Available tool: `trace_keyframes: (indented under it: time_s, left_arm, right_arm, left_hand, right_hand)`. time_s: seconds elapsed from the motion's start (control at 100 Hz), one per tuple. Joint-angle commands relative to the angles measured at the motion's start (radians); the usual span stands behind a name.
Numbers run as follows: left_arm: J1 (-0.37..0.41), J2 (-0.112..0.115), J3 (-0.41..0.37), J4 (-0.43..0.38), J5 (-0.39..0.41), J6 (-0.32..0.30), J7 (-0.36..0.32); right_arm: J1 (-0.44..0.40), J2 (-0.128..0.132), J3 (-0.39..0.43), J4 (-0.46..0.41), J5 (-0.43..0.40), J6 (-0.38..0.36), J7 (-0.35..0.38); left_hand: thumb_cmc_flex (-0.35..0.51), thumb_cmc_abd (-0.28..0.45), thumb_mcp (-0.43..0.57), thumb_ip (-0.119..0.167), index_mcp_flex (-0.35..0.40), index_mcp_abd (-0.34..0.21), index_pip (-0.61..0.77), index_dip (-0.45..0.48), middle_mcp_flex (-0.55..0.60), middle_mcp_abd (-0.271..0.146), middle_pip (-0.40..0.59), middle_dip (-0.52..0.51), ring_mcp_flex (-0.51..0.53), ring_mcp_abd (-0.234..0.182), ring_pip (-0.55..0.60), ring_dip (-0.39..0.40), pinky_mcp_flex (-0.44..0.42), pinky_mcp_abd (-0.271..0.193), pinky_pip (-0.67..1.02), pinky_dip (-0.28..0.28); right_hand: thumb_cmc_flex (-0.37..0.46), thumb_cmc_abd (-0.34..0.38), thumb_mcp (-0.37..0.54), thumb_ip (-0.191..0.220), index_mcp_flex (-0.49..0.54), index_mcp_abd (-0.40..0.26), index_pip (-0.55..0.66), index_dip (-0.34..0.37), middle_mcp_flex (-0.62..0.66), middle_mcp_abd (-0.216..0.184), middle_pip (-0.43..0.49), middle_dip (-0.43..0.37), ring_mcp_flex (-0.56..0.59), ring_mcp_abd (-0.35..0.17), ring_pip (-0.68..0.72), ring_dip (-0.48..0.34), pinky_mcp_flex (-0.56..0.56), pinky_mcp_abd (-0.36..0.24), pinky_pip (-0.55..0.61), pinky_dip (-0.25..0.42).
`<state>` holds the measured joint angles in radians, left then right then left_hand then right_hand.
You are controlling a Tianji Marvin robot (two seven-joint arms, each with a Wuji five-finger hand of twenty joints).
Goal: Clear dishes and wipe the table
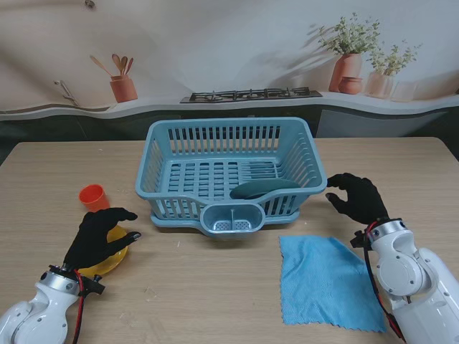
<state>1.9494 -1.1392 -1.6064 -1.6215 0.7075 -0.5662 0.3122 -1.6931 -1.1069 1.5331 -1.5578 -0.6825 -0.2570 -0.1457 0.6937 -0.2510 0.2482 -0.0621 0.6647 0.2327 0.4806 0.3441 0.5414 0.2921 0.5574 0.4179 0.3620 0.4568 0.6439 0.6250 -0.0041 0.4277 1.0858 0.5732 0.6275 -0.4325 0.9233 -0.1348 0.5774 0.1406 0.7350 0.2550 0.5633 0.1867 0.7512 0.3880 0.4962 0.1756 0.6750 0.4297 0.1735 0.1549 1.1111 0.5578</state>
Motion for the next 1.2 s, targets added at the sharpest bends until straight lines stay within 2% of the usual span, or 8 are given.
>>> trace_keyframes:
  time_s: [0.0,0.29,0.69,0.87,0.94,1.08,1.19]
  left_arm:
    - [0.018,0.002,-0.012,-0.026,0.006,-0.001,-0.02]
    - [0.076,0.009,-0.073,-0.096,0.027,0.036,-0.071]
    - [0.18,0.025,-0.132,-0.173,0.169,0.155,-0.096]
    - [0.198,0.033,-0.124,-0.173,0.232,0.23,-0.094]
    - [0.2,0.036,-0.119,-0.17,0.258,0.261,-0.097]
    - [0.194,0.044,-0.106,-0.151,0.32,0.303,-0.084]
    - [0.193,0.049,-0.096,-0.149,0.345,0.347,-0.1]
  right_arm:
    - [-0.004,-0.002,-0.001,0.0,-0.006,-0.004,0.013]
    - [0.012,0.001,-0.001,0.018,-0.02,-0.026,0.01]
    - [0.018,-0.001,0.004,0.038,-0.015,-0.04,0.001]
    - [0.019,0.0,0.003,0.04,-0.013,-0.041,0.005]
    - [0.019,0.0,0.003,0.04,-0.013,-0.04,0.006]
    - [0.019,0.0,0.001,0.042,-0.014,-0.037,0.007]
    - [0.019,0.001,-0.001,0.042,-0.015,-0.033,0.008]
  left_hand:
    - [0.022,0.024,-0.004,-0.005,-0.002,-0.004,-0.015,-0.007,-0.021,0.008,-0.012,-0.017,-0.026,-0.009,-0.014,-0.012,-0.02,-0.018,-0.025,-0.021]
    - [0.021,0.018,0.003,-0.006,-0.015,0.002,-0.032,-0.012,-0.048,0.008,-0.022,-0.021,-0.055,-0.015,-0.032,-0.016,-0.044,-0.03,-0.05,-0.036]
    - [0.003,0.003,0.018,-0.014,-0.015,0.038,-0.12,-0.046,-0.106,0.018,-0.066,-0.047,-0.12,-0.032,-0.118,-0.06,-0.083,-0.101,-0.189,-0.123]
    - [-0.015,-0.001,0.011,-0.019,-0.011,0.061,-0.204,-0.079,-0.146,0.015,-0.1,-0.067,-0.159,-0.061,-0.189,-0.106,-0.081,-0.143,-0.312,-0.192]
    - [-0.023,0.001,-0.001,-0.02,-0.018,0.067,-0.242,-0.093,-0.173,0.009,-0.111,-0.074,-0.181,-0.09,-0.218,-0.125,-0.075,-0.165,-0.38,-0.221]
    - [-0.047,-0.003,-0.019,-0.023,-0.028,0.074,-0.312,-0.121,-0.216,-0.002,-0.13,-0.085,-0.209,-0.124,-0.259,-0.152,-0.07,-0.187,-0.441,-0.227]
    - [-0.064,0.001,-0.034,-0.024,-0.031,0.079,-0.364,-0.135,-0.248,-0.008,-0.14,-0.092,-0.233,-0.141,-0.278,-0.163,-0.069,-0.198,-0.468,-0.217]
  right_hand:
    - [-0.023,-0.029,0.028,0.033,-0.009,0.009,-0.012,0.016,-0.029,-0.015,-0.005,-0.011,-0.032,-0.025,-0.015,-0.018,-0.017,-0.032,-0.017,-0.001]
    - [-0.018,-0.026,0.028,0.034,-0.001,0.013,-0.029,0.029,-0.028,-0.013,-0.005,-0.011,-0.036,-0.025,-0.016,-0.019,-0.021,-0.033,-0.022,0.005]
    - [-0.038,-0.024,0.02,0.035,0.002,0.017,-0.047,0.04,-0.032,-0.012,-0.009,-0.013,-0.058,-0.028,-0.025,-0.022,-0.042,-0.039,-0.037,0.008]
    - [-0.041,-0.027,0.021,0.036,0.003,0.017,-0.052,0.045,-0.033,-0.012,-0.009,-0.013,-0.061,-0.029,-0.026,-0.023,-0.045,-0.041,-0.043,0.01]
    - [-0.042,-0.026,0.021,0.037,0.003,0.017,-0.053,0.046,-0.033,-0.013,-0.009,-0.013,-0.062,-0.029,-0.026,-0.023,-0.046,-0.045,-0.044,0.011]
    - [-0.042,-0.03,0.024,0.038,0.005,0.018,-0.054,0.049,-0.032,-0.012,-0.009,-0.013,-0.063,-0.029,-0.027,-0.024,-0.047,-0.042,-0.046,0.013]
    - [-0.043,-0.031,0.025,0.038,0.005,0.018,-0.056,0.051,-0.033,-0.012,-0.01,-0.013,-0.064,-0.029,-0.027,-0.024,-0.048,-0.043,-0.048,0.014]
